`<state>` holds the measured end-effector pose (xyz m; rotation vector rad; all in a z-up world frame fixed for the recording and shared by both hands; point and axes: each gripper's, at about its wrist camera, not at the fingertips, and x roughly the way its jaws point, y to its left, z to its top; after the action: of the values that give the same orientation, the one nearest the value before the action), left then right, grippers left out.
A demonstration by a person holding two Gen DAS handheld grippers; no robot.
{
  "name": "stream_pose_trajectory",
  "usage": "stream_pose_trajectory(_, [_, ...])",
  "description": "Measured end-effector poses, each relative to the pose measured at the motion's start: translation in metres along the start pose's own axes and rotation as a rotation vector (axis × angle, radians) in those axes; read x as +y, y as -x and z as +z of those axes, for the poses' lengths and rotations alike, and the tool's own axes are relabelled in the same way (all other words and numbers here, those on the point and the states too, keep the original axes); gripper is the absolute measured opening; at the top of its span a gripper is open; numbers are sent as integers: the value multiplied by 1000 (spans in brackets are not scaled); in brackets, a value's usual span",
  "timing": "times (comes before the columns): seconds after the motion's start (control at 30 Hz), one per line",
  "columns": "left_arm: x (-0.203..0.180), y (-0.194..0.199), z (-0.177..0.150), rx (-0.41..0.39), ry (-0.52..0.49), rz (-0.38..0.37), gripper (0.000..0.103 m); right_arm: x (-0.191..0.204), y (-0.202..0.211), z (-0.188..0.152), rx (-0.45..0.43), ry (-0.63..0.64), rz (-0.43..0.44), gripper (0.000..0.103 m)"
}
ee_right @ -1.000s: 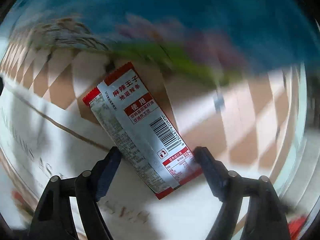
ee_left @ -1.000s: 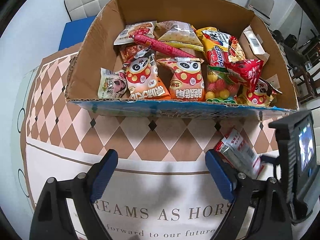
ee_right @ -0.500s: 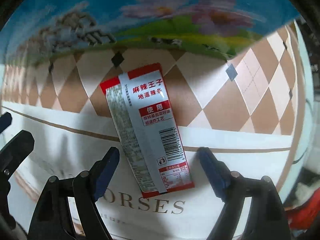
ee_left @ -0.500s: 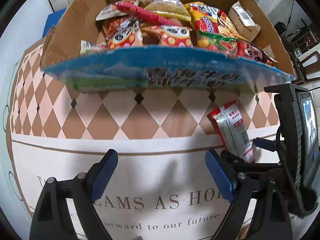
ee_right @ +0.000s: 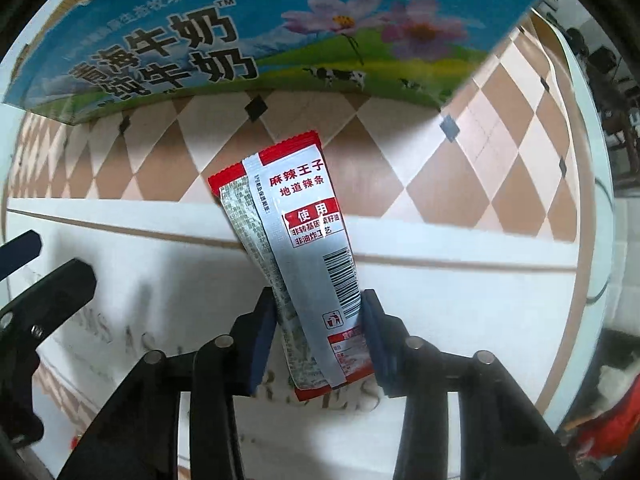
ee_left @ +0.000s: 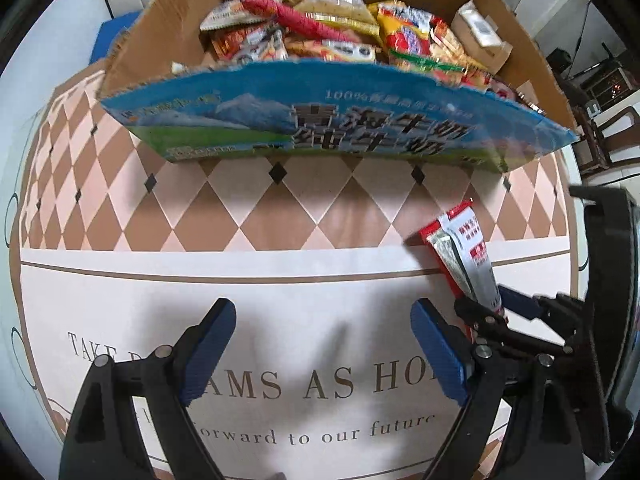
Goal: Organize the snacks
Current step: 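Lift the spicy strip packet with the right tool and lower it into the box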
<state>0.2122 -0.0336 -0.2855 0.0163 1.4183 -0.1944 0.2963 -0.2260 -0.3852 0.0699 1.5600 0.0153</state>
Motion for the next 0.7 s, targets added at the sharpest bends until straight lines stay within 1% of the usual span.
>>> stream_pose_trajectory(0.07, [1,7,-3,-15,14,-18,95,-3,7,-6,-11,-14,26,43])
stream_pose_trajectory(0.1, [3,11,-3,-19,27,-31,99,-5,11,-8,-16,-22,38,43])
stream_pose_trajectory(0.13, [2,12,7,-27,32,-37,100,-3,18,-15,-22,-29,53,43])
stream_pose_trajectory(0.23, [1,31,10,-72,18,-24,100,-17,40,-26,-48,-50,102,42])
stream_pose_trajectory(0.33, [1,59,20,-136,-5,-19,100,-27,76,-36,-89,-67,153,42])
stream_pose_trajectory(0.43, [-1,85,32,-199,-13,-6,100,-37,111,-35,-147,-78,198,42])
stream_pose_trajectory(0.53, [-3,103,52,-234,-7,-13,100,-37,157,-22,-212,-86,243,42])
stream_pose_trajectory(0.57, [-3,107,61,-241,0,-17,100,-28,163,-14,-230,-87,261,42])
stream_pose_trajectory(0.6, [-5,108,71,-246,1,-19,100,-28,174,-4,-245,-85,273,42])
stream_pose_trajectory(0.63, [-5,108,80,-253,2,-15,100,-17,181,8,-258,-88,279,42])
stream_pose_trajectory(0.7, [-3,106,99,-262,4,-1,100,-19,194,36,-283,-87,281,42])
